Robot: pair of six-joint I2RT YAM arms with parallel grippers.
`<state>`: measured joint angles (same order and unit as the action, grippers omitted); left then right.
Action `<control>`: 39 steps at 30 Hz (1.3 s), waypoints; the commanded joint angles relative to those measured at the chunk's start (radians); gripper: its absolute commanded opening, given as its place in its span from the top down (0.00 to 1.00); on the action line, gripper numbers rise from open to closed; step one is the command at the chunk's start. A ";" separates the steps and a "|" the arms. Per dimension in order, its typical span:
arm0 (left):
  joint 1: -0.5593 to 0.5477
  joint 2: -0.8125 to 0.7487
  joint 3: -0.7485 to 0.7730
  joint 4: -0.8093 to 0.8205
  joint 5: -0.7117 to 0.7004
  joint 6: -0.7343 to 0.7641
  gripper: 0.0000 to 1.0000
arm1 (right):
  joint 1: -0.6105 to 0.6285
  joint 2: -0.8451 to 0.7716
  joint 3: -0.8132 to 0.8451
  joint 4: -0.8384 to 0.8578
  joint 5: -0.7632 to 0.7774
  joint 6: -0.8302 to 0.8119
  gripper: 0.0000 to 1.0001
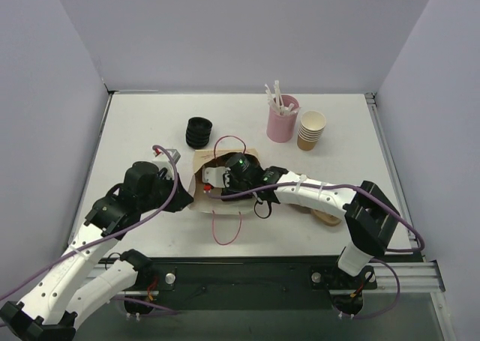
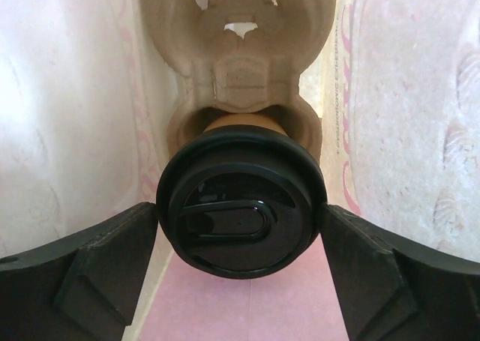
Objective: Pack the takeout coffee
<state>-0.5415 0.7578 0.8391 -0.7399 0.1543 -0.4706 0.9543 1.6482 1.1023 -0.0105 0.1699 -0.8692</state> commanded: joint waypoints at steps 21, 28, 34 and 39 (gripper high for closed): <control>0.002 0.032 0.077 0.007 0.024 -0.011 1.00 | 0.029 -0.119 0.087 -0.195 -0.113 0.036 0.00; 0.003 0.049 0.112 -0.022 0.013 -0.016 1.00 | 0.040 -0.122 0.137 -0.243 -0.127 0.053 0.02; 0.003 0.061 0.163 -0.045 0.014 -0.045 1.00 | 0.050 -0.140 0.157 -0.295 -0.138 0.061 0.09; 0.003 0.083 0.195 -0.073 0.014 -0.085 1.00 | 0.063 -0.154 0.208 -0.354 -0.150 0.081 0.11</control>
<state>-0.5415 0.8322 0.9718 -0.7967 0.1677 -0.5152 1.0035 1.5574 1.2369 -0.3019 0.0414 -0.8143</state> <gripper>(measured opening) 0.026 0.891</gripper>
